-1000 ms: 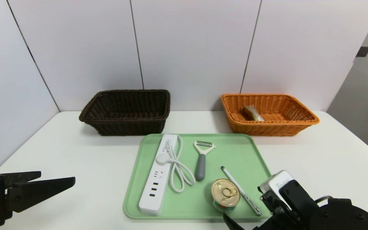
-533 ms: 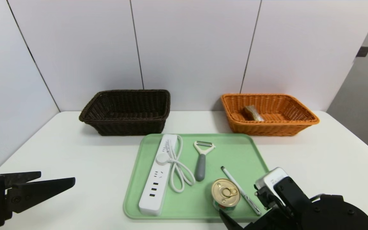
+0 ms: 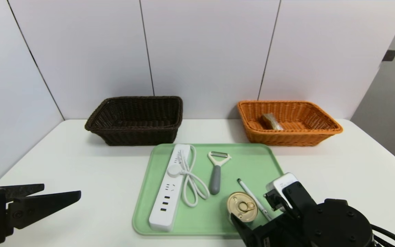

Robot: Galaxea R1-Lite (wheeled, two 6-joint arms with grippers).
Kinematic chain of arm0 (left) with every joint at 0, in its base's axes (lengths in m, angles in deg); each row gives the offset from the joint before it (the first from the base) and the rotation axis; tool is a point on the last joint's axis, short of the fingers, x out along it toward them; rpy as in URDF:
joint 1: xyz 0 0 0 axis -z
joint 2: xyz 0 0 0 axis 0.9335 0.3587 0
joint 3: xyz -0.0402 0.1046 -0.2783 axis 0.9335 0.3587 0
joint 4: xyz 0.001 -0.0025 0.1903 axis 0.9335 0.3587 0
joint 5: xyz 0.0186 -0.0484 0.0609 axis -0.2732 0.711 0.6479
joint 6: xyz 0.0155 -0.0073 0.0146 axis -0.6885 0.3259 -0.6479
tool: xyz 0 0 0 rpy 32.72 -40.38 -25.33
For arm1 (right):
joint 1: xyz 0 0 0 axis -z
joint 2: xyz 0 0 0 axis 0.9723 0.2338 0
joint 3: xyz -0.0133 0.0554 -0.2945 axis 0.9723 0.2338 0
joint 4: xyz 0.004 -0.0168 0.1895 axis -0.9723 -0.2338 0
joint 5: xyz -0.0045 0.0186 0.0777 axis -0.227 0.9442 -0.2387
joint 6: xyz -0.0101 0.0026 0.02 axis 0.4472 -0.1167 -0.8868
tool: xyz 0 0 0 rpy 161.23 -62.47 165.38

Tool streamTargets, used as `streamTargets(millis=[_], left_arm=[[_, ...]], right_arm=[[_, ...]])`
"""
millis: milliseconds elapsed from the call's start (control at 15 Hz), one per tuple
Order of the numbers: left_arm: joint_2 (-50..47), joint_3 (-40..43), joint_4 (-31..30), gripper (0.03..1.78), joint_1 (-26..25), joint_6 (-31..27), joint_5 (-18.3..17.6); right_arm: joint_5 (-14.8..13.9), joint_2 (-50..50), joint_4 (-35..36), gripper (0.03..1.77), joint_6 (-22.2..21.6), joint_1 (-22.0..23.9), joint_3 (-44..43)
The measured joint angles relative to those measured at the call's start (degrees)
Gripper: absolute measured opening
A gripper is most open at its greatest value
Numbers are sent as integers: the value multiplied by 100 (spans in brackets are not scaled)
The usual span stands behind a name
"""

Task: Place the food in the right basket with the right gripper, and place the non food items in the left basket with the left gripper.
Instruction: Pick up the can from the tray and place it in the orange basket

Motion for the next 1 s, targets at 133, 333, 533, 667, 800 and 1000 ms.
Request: streamTargets(millis=[133,333,533,667,800,1000], left_arm=[[6,5,-2,169,0,0,-9],[1,37,-6,169,-2,0,-6],[0,57,-9,169,-5,-2,-6],[0,59,-11,169,-2,-2,-9],[-5,77,-11,169,-2,0,-4],[-2,88,-17,169,-5,-2,-9]], right_arm=[[7,63,2,171,0,11,-1],[24,129,9,171,2,15,-23],[29,199,52,171,7,6,-63],[33,297,199,171,7,-7,-74],[29,450,469,171,40,-11,-74],[27,610,585,171,60,-13,-67]])
